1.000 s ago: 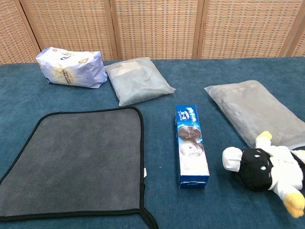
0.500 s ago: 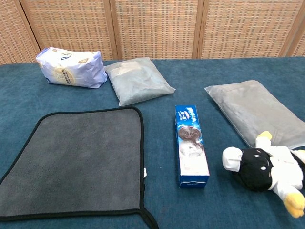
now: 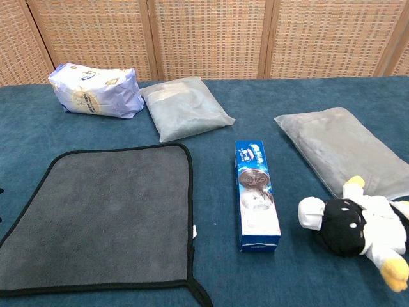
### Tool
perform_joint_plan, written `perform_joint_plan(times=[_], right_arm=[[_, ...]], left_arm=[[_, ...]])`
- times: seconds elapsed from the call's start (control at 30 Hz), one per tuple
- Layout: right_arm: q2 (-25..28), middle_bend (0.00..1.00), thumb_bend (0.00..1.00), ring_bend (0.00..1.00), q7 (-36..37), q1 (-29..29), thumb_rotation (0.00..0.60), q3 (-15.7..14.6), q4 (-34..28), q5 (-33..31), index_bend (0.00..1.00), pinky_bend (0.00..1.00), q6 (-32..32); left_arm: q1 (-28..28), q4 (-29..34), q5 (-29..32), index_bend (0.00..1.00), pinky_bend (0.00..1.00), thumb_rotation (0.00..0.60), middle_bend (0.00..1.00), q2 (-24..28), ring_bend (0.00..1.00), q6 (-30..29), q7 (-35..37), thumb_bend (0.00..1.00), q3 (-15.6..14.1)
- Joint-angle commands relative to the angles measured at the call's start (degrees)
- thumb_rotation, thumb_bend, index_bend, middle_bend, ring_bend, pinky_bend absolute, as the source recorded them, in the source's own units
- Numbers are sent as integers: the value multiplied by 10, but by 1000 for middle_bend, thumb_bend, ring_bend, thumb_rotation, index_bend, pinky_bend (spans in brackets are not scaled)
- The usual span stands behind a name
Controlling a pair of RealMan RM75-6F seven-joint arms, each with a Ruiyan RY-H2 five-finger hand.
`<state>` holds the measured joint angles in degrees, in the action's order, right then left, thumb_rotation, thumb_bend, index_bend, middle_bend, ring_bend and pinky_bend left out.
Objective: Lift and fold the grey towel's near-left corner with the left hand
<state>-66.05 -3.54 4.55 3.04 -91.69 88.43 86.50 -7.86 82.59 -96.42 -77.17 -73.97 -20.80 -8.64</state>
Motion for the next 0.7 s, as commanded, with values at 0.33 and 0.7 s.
perform_joint_plan(times=[0.33, 0.7], right_arm=[[1, 0, 0, 0, 6, -2, 600, 2, 0, 0, 0, 0, 5], [2, 0, 0, 0, 13, -4, 600, 5, 0, -3, 0, 0, 9]], left_arm=[[-11, -29, -3, 190, 0, 600, 0, -42, 0, 5, -7, 168, 11], [-18, -37, -5, 190, 0, 600, 0, -64, 0, 13, -15, 168, 12]])
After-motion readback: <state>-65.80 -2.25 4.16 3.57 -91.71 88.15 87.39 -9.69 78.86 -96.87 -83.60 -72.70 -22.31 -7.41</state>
